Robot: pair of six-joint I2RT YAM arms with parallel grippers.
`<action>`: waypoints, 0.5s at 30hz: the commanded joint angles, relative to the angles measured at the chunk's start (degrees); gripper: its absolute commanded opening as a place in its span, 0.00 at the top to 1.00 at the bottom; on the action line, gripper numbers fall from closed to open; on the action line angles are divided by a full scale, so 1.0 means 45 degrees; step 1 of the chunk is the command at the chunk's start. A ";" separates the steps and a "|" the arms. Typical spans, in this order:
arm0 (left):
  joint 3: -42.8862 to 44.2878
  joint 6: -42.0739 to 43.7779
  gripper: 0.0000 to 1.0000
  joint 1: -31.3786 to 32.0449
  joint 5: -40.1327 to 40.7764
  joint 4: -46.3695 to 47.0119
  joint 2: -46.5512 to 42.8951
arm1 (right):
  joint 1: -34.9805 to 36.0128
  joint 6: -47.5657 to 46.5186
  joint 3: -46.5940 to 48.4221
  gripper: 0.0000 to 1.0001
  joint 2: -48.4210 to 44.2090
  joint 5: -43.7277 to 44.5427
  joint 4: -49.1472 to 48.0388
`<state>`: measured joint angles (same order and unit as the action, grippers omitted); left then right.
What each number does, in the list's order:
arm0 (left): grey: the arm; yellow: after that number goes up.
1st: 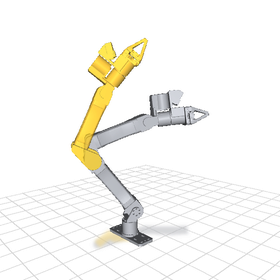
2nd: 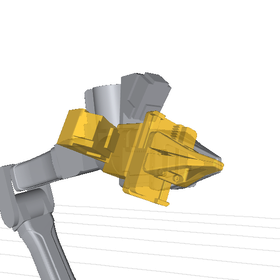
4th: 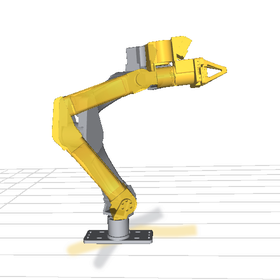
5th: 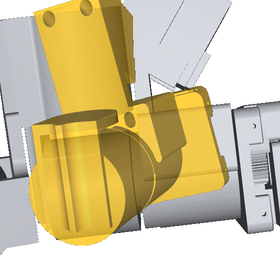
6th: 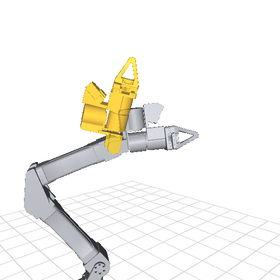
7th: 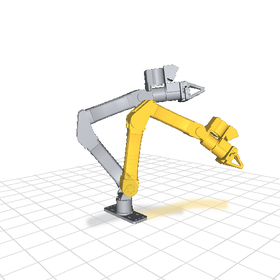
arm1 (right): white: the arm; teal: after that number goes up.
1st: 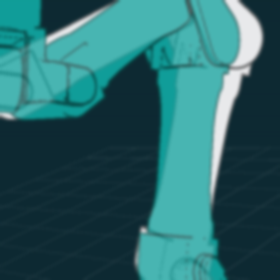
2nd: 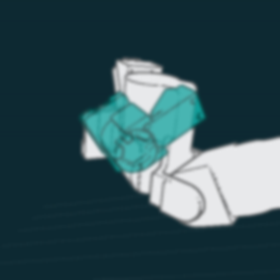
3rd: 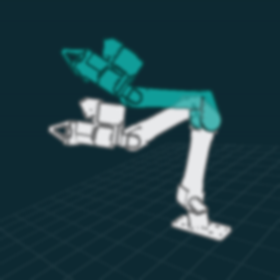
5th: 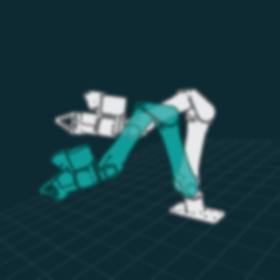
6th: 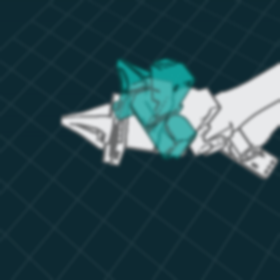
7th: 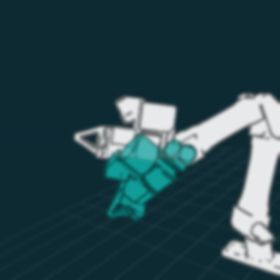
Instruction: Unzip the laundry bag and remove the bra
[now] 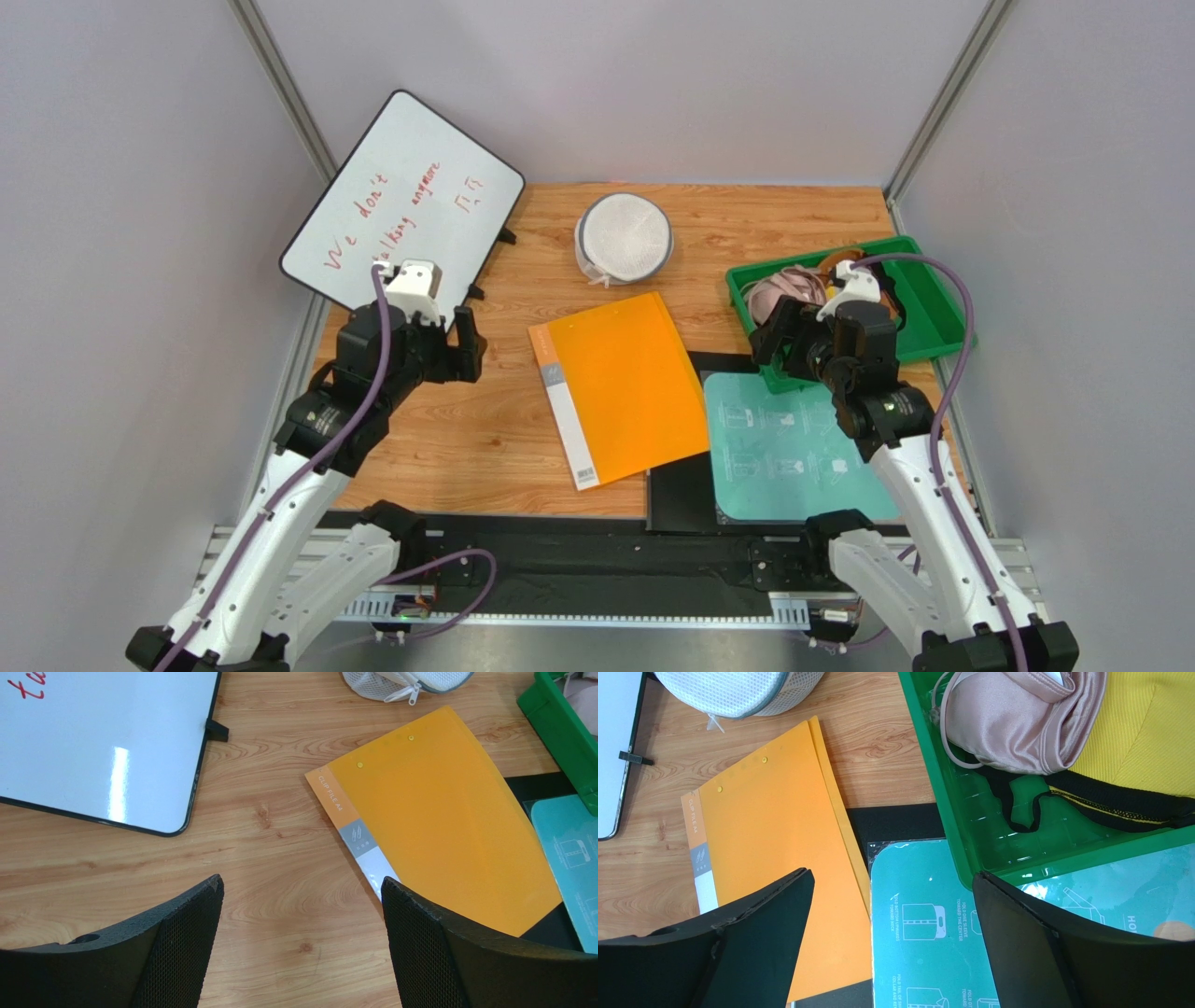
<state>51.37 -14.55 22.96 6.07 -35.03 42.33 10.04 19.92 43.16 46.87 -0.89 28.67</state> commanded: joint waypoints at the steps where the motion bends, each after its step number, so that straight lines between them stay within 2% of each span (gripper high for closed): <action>1: 0.0439 0.0302 0.12 0.0034 -0.0563 0.0049 0.0047 | -0.0024 0.0046 0.0975 0.08 -0.0143 0.0177 0.0483; 5: 0.0439 0.0634 0.11 0.0035 -0.1133 0.0050 0.0145 | -0.0025 -0.0325 0.1736 0.07 -0.0045 0.0177 0.1148; 6: 0.0555 0.0673 0.00 0.0034 -0.1172 -0.0067 0.0184 | -0.0044 -0.0403 0.2086 0.07 -0.0045 0.0583 0.1304; 12: 0.0986 0.1337 0.00 0.0054 -0.0529 -0.0791 0.0380 | -0.0044 -0.1321 0.3786 0.07 0.0461 0.0392 0.1755; 15: 0.0578 0.1280 0.00 0.0035 -0.0138 -0.0577 0.0165 | -0.0025 -0.1595 0.5035 0.07 0.1281 -0.0600 0.1638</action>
<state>53.60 -10.61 22.96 3.18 -37.56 44.25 10.04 16.21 58.61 49.50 0.03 37.19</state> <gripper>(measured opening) 0.994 0.931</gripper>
